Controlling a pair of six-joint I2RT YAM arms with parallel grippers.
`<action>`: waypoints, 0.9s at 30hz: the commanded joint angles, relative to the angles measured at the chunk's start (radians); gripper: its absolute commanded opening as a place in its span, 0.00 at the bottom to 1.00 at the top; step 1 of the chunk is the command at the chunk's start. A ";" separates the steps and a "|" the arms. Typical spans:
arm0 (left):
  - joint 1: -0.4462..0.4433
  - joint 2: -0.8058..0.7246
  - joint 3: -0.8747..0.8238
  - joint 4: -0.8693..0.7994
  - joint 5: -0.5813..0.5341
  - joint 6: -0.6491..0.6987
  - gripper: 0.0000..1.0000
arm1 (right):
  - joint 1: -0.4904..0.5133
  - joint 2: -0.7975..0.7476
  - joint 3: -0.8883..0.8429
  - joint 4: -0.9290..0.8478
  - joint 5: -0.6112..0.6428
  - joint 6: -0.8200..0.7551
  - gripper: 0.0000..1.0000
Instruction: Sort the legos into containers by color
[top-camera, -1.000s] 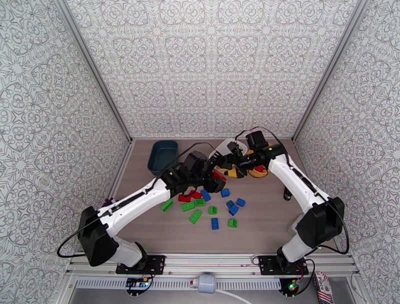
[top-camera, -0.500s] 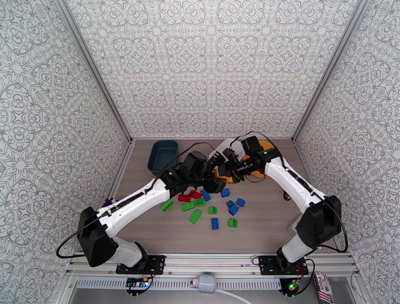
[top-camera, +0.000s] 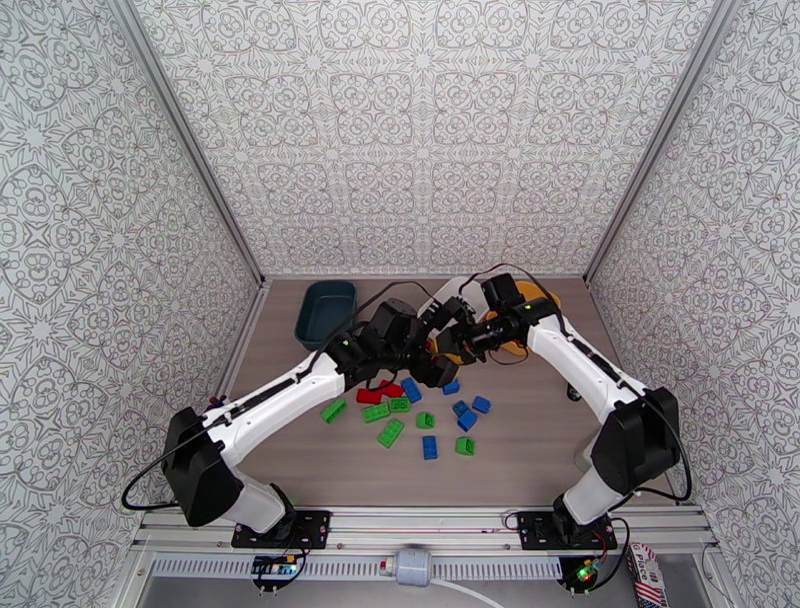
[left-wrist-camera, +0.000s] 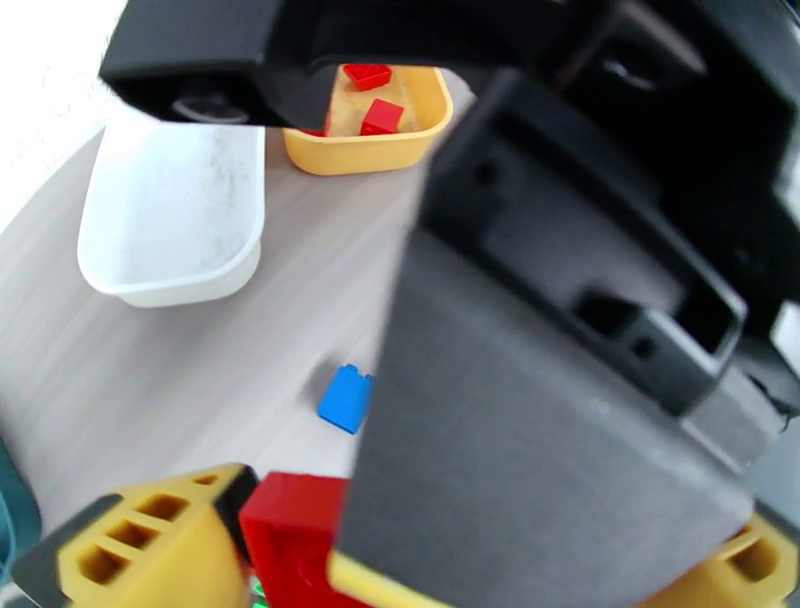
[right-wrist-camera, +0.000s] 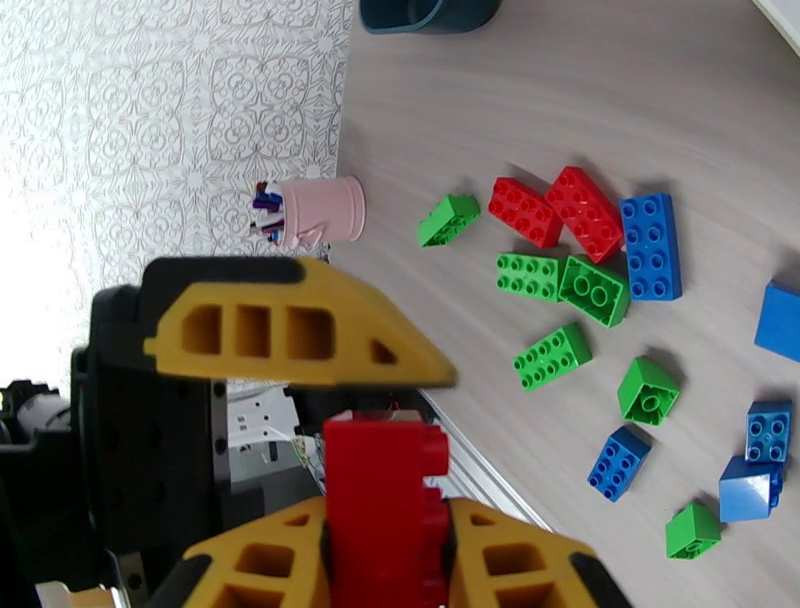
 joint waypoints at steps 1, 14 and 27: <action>-0.002 -0.023 0.027 0.030 -0.072 -0.027 0.99 | -0.042 0.037 0.022 0.037 0.033 0.044 0.18; 0.300 -0.123 -0.088 -0.097 -0.106 -0.501 0.99 | -0.325 0.187 0.207 -0.086 0.464 0.058 0.17; 0.394 0.022 -0.137 -0.342 -0.138 -0.614 0.83 | -0.449 0.439 0.561 -0.248 0.722 0.020 0.41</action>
